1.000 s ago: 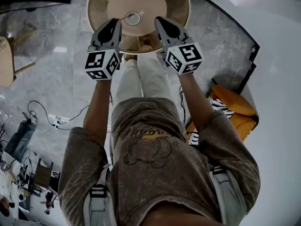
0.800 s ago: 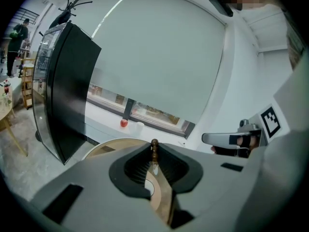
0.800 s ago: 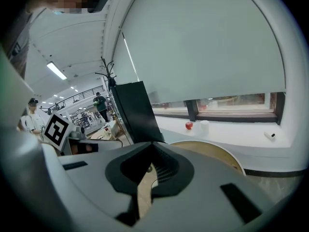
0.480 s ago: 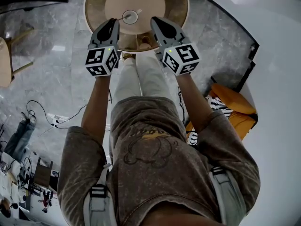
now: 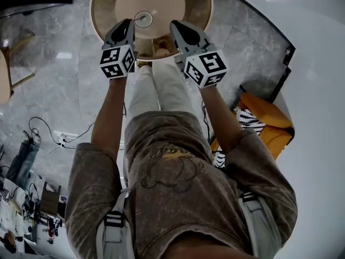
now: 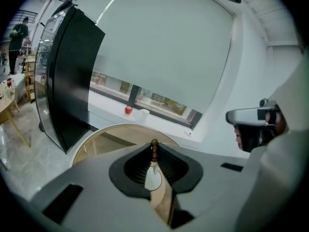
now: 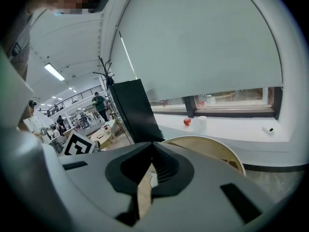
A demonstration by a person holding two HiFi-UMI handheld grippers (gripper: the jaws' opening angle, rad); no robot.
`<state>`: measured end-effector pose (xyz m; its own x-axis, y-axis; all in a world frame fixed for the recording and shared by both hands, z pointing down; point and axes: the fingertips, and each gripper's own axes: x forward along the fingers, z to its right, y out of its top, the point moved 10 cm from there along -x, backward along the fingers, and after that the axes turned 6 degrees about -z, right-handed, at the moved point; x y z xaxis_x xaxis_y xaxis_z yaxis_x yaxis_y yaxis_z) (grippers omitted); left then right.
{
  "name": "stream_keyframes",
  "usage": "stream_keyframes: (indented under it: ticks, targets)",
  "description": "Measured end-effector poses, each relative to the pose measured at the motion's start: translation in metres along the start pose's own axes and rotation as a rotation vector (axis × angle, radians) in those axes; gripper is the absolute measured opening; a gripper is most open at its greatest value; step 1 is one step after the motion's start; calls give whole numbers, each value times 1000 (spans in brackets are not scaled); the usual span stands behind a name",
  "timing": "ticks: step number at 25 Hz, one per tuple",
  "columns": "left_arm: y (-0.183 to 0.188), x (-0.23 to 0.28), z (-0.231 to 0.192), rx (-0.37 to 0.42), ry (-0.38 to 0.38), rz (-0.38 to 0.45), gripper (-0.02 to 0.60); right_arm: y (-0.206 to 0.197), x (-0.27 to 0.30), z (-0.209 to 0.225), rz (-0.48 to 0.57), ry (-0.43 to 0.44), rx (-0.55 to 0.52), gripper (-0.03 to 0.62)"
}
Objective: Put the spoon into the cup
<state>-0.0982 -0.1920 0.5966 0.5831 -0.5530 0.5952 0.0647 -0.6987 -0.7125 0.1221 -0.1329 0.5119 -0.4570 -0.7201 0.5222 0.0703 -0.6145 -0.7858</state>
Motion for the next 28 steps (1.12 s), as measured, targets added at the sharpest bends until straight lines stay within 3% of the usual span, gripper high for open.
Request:
stream_keyframes:
  ticks: [12,28]
  targets:
    - [-35,51,-15,26,33,-118,55,-7,5,7,-24,-5,24,17]
    - [-53,90,-27,18,48,-180,55,-18,17,8,-60,5,45,18]
